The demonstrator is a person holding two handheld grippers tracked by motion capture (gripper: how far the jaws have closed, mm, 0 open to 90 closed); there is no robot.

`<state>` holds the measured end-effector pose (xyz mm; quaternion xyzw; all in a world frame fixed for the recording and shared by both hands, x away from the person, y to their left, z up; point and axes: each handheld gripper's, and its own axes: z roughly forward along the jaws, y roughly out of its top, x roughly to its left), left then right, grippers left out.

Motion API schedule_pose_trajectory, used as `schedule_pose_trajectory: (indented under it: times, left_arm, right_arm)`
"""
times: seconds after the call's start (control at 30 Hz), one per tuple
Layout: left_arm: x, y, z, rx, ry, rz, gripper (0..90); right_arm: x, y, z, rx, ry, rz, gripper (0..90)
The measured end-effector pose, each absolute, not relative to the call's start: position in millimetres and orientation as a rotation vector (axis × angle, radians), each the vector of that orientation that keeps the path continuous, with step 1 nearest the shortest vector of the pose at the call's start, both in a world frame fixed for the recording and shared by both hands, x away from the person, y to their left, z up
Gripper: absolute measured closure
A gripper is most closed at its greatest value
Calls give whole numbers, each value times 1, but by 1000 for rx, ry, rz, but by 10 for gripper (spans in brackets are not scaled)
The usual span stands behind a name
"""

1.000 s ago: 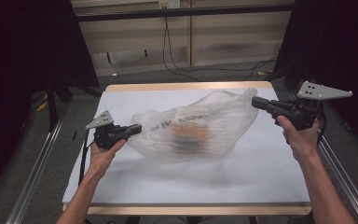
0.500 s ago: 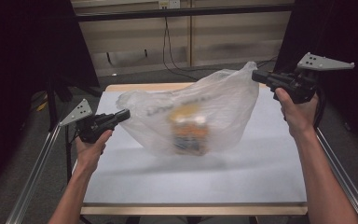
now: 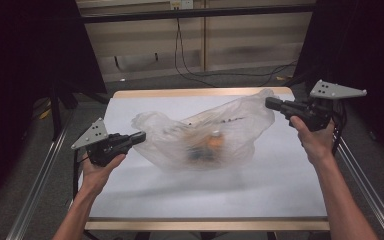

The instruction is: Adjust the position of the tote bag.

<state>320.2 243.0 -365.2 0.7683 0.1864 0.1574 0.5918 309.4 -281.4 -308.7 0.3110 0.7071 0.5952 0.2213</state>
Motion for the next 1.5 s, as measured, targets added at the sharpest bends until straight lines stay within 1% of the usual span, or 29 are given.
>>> schedule_pose_trajectory:
  times: [0.1,0.13,0.47,0.6,0.73,0.8,0.9,1.0,1.17,1.5]
  left_arm:
    - [321,241,-378,1819,434,344,900]
    - [321,238,-384,1870,422,343,900]
    - [320,226,-401,1944,402,310,900]
    - [323,224,-407,1966,391,287,900]
    - [328,220,-414,1990,410,309,900]
    - [337,218,-418,1995,440,318,900]
    - [341,215,-421,2006,442,320,900]
    - [342,211,-427,2051,431,307,900]
    - [344,212,-434,2070,433,289,900]
    - [338,220,-451,2166,465,262,900]
  right_arm:
    - [305,-282,-327,879,2001,1624,900]
    - [304,-283,-330,883,2006,1633,900]
    - [300,-281,-364,910,2098,1593,900]
    - [301,-278,-368,908,2122,1587,900]
    - [304,-274,-373,908,2145,1567,900]
    - [312,-269,-377,917,2162,1541,900]
    - [319,-265,-381,926,2178,1512,900]
    - [328,-261,-392,945,2216,1488,900]
    - [326,-262,-399,952,2245,1460,900]
    - [316,-280,-417,1028,2277,1402,900]
